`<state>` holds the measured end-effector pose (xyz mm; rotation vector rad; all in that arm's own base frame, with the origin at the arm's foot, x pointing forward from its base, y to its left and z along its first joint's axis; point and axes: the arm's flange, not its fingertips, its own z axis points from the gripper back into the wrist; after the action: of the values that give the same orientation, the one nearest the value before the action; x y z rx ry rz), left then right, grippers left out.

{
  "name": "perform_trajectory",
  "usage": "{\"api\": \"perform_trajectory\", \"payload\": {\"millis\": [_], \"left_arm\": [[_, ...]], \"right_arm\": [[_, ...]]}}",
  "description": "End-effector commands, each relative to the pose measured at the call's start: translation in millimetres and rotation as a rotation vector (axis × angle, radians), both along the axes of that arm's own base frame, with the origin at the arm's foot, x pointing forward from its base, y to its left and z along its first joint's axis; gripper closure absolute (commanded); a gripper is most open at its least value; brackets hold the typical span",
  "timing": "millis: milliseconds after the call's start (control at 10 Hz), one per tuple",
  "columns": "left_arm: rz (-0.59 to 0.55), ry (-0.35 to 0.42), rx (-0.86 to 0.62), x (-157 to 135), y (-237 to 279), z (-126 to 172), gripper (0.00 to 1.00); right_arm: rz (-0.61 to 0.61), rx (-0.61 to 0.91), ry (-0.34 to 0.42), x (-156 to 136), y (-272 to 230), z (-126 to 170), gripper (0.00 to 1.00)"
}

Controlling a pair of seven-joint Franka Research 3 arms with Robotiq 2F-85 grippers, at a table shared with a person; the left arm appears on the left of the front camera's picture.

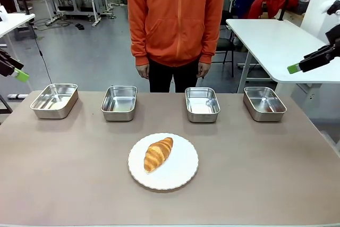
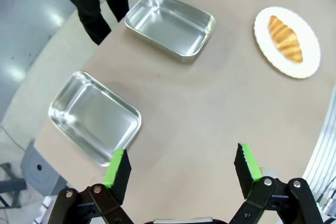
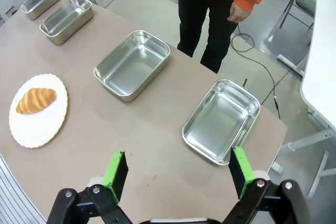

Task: Place the bread in the container.
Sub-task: Place the Butter Roll into the Airtight Container indicated by the human.

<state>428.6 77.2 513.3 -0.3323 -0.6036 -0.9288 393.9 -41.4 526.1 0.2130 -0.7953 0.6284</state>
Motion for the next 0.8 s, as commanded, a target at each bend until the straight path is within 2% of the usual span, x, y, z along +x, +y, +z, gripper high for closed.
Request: {"api": "perform_trajectory", "payload": {"millis": [0,100,300,700], "left_arm": [[-0.019,-0.013,-0.024,3.6,8.6,5.1,0.00],[-0.029,-0.041,-0.072,3.1,18.6,15.2,0.00],[-0.004,-0.030,-0.182,10.9,34.0,23.9,0.00],[-0.001,-0.067,-0.294,9.6,33.4,34.0,0.00]], "right_arm": [[-0.008,0.027,-0.011,8.2,-14.0,7.9,0.00],[0.005,0.049,-0.020,14.3,-25.5,14.3,0.00],[0.033,0.072,-0.035,20.7,-39.2,21.2,0.00],[0.042,0.132,-0.061,26.1,-55.5,29.6,0.00]]}}
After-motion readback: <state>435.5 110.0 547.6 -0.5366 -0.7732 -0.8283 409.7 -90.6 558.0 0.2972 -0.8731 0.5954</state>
